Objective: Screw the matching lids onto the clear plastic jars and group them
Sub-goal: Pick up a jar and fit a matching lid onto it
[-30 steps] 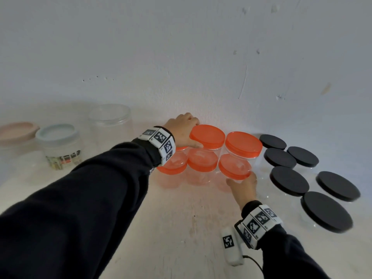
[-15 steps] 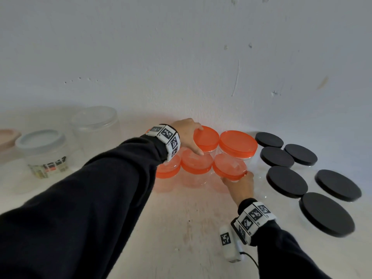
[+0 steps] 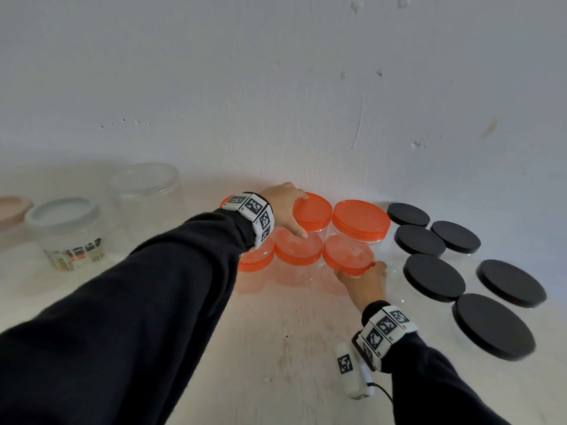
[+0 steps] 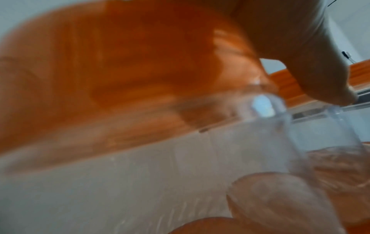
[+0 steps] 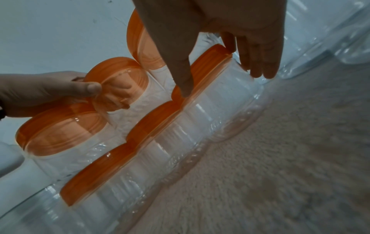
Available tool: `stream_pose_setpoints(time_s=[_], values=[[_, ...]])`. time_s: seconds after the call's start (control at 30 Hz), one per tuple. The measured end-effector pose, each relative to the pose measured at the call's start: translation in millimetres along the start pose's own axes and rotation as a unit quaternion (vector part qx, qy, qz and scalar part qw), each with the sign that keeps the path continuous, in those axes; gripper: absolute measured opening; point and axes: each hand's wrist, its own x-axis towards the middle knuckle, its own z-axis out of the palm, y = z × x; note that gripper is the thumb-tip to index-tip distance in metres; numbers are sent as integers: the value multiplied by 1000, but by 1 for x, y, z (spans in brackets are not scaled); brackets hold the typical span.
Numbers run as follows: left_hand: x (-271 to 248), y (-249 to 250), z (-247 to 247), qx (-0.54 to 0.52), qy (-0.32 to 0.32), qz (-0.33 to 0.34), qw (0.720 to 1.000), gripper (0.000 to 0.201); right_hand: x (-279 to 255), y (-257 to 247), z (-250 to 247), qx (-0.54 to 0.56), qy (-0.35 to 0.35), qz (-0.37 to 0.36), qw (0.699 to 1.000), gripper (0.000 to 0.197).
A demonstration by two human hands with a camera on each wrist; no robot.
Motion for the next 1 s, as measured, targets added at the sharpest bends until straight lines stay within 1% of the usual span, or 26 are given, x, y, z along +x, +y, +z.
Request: stream_pose_setpoints(time_s=[0.2, 0.3, 0.37, 0.43, 0.5, 0.57, 0.6, 0.63, 0.7, 0.77, 0.83, 0.87, 0.9, 0.93, 1.0], values=[[1, 0, -1, 6, -15, -1, 1000, 97, -2, -1, -5, -27, -18, -18, 999, 76], [-1, -1, -1, 38, -23, 13, 999, 100, -6, -1, -9, -18, -38, -17, 999, 75], [-5, 2, -4, 52, -8, 27, 998, 102, -15, -4, -11, -16, -55, -9, 998, 76], [-11, 7, -10, 31, 25, 54, 998, 99, -31, -8, -17, -31, -87, -4, 996, 76], [-18, 15, -15, -1, 61, 91, 994, 88, -52, -10, -29, -96, -147, -39, 984, 69], [-25, 24, -16, -30, 91, 139, 986, 72, -74, -12, -45, -164, -201, -126, 958, 50], [-29, 29, -15, -40, 104, 165, 980, 65, -83, -13, -54, -183, -205, -177, 945, 38], [-31, 34, -12, -49, 113, 189, 974, 58, -91, -14, -63, -194, -188, -227, 936, 26], [-36, 45, -3, -69, 112, 228, 965, 48, -101, -16, -84, -200, -116, -309, 923, 9], [-38, 57, 10, -86, 97, 258, 957, 44, -106, -15, -107, -193, -22, -354, 915, 5], [-39, 70, 23, -95, 79, 280, 952, 42, -109, -13, -130, -201, 70, -356, 910, 4], [-40, 76, 30, -95, 68, 288, 951, 41, -109, -11, -140, -210, 107, -346, 908, 4], [-39, 81, 37, -90, 51, 291, 951, 40, -108, -8, -150, -229, 128, -330, 907, 9], [-39, 86, 43, -87, 36, 293, 951, 40, -106, -3, -158, -257, 134, -308, 906, 16], [-37, 94, 58, -93, 15, 291, 952, 39, -101, 8, -170, -331, 111, -250, 903, 36]])
